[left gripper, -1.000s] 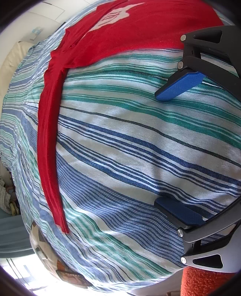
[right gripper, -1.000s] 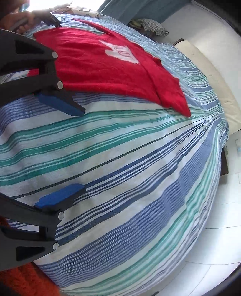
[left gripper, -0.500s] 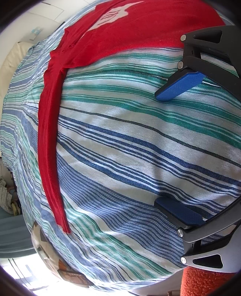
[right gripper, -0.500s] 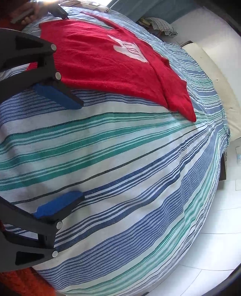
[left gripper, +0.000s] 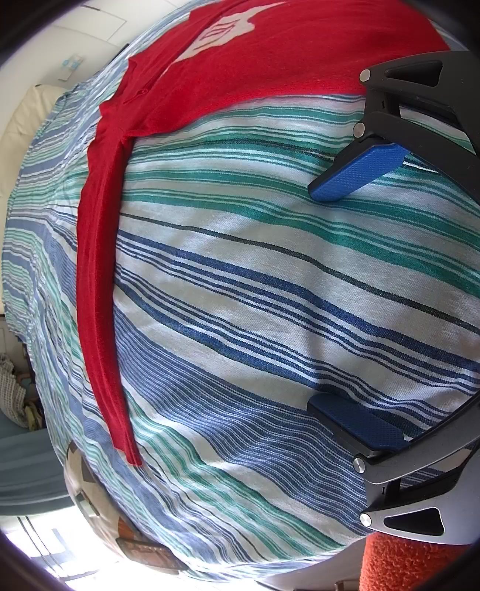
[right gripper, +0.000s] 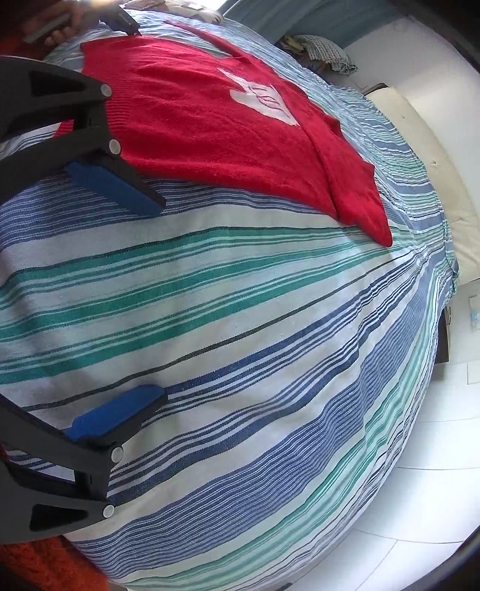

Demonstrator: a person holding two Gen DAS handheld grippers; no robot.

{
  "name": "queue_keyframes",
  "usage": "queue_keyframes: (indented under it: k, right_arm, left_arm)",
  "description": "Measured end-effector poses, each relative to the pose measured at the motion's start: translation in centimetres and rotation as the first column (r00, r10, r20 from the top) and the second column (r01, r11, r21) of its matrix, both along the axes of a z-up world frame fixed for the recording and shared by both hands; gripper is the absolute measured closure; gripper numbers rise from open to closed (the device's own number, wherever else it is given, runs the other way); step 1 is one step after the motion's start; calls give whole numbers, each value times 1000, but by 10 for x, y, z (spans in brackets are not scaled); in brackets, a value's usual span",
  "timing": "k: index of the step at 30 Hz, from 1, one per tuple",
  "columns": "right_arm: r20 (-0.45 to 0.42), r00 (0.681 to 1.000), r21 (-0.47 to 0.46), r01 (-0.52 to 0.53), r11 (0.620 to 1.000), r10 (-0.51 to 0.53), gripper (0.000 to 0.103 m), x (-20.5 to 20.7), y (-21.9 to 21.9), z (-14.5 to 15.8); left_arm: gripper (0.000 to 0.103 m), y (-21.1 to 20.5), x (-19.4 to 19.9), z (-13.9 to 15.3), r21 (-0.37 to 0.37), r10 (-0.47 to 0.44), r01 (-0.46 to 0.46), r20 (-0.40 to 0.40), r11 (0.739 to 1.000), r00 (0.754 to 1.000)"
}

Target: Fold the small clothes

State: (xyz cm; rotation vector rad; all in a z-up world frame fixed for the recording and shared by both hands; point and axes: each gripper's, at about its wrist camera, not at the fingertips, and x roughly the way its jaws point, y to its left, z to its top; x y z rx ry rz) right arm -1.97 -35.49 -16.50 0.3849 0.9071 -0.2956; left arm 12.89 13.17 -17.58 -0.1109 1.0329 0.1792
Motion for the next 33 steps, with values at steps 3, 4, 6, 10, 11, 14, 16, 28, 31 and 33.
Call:
queue_keyframes:
  k: [3, 4, 6, 10, 11, 14, 16, 28, 31, 33]
  right_arm:
    - [0, 1000, 0, 0, 1000, 0, 10, 0, 0, 0]
    - [0, 1000, -1, -1, 1000, 1, 10, 0, 0, 0]
    - [-1, 1000, -2, -1, 1000, 0, 10, 0, 0, 0]
    - [-1, 1000, -3, 0, 1000, 0, 10, 0, 1, 0]
    - [-1, 1000, -4, 0, 1000, 0, 10, 0, 1, 0]
    - [-2, 1000, -6, -1, 1000, 1, 9, 1, 1, 0]
    - [-3, 1000, -8, -2, 1000, 2, 9, 1, 2, 0]
    - [-5, 1000, -14, -5, 1000, 5, 8, 2, 3, -1]
    - [-6, 1000, -16, -6, 1000, 6, 7, 3, 3, -1]
    - [-6, 1000, -17, -6, 1000, 6, 7, 3, 3, -1]
  left_arm:
    - [0, 0, 0, 0, 0, 0, 0, 0, 1000, 1000]
    - [0, 0, 0, 0, 0, 0, 0, 0, 1000, 1000]
    - [0, 0, 0, 0, 0, 1, -1, 0, 1000, 1000]
    - [0, 0, 0, 0, 1, 1, -1, 1, 1000, 1000]
    - [0, 0, -1, 0, 1, 1, -1, 1, 1000, 1000]
    - [0, 0, -1, 0, 1, 1, -1, 1, 1000, 1000]
    - [0, 0, -1, 0, 1, 1, -1, 1, 1000, 1000]
    - [0, -1, -1, 1, 4, 2, -2, 4, 1000, 1000]
    - [0, -1, 0, 2, 4, 2, -2, 5, 1000, 1000]
    - [0, -2, 0, 2, 5, 2, -2, 5, 1000, 1000]
